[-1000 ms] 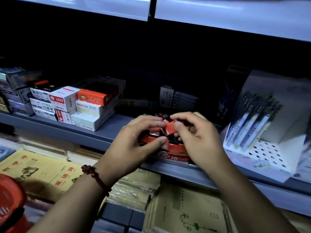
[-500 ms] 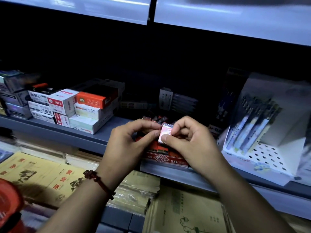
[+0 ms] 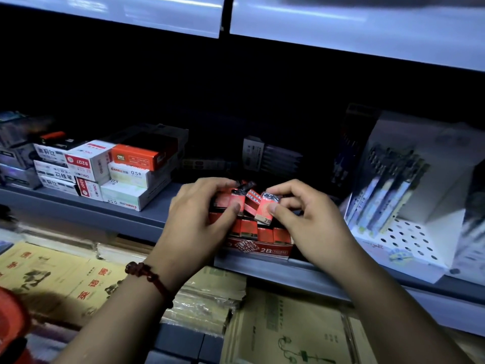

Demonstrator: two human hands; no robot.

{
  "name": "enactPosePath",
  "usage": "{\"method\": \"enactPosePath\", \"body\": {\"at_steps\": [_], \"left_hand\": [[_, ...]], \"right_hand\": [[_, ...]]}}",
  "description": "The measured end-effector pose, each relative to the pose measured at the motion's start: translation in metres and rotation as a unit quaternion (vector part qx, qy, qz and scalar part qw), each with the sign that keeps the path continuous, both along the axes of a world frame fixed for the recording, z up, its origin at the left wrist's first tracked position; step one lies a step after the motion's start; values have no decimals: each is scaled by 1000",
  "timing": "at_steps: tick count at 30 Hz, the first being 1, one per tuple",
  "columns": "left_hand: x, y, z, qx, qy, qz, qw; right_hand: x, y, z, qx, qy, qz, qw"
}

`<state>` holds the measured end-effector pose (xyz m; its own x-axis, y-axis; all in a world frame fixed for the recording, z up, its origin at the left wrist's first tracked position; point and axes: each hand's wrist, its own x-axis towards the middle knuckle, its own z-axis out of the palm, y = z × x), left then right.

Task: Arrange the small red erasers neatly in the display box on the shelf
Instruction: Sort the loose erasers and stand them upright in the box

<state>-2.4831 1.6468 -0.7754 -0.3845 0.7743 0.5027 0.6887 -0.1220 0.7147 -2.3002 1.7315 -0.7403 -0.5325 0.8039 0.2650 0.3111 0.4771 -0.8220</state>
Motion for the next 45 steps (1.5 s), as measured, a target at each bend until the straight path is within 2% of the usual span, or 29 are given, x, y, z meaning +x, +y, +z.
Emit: {"method": "enactPosePath", "body": {"at_steps": [6,13,18,20,25,29,34,41,45], "left_hand": [[-4,2,5,-56,-4,-22,998],[-11,9,-4,-12,-62,-32,998],[-12,11,-3,22,-93,-48,994],[-12,13,-2,23,-115,-52,992],[-4,16,17,52,-158,-76,983],[6,18,25,81,-217,-113,966],[10,18,21,91,-291,-151,940],[-4,7,3,48,-145,-154,976],[-5,5,-8,-12,80,-124,989]], "right_hand": [[8,1,5,-4,-29,-5,1000],[11,-6,-3,-24,-21,-7,999],[11,-7,-9,52,-133,-33,989],[9,-9,-9,59,-146,-42,987],[-6,-17,-8,76,-62,-96,991],[-20,-30,-1,35,56,-68,995],[-22,-21,14,26,61,-17,998],[15,-5,-8,16,103,-84,991],[25,6,-19,-4,84,-69,994]]}}
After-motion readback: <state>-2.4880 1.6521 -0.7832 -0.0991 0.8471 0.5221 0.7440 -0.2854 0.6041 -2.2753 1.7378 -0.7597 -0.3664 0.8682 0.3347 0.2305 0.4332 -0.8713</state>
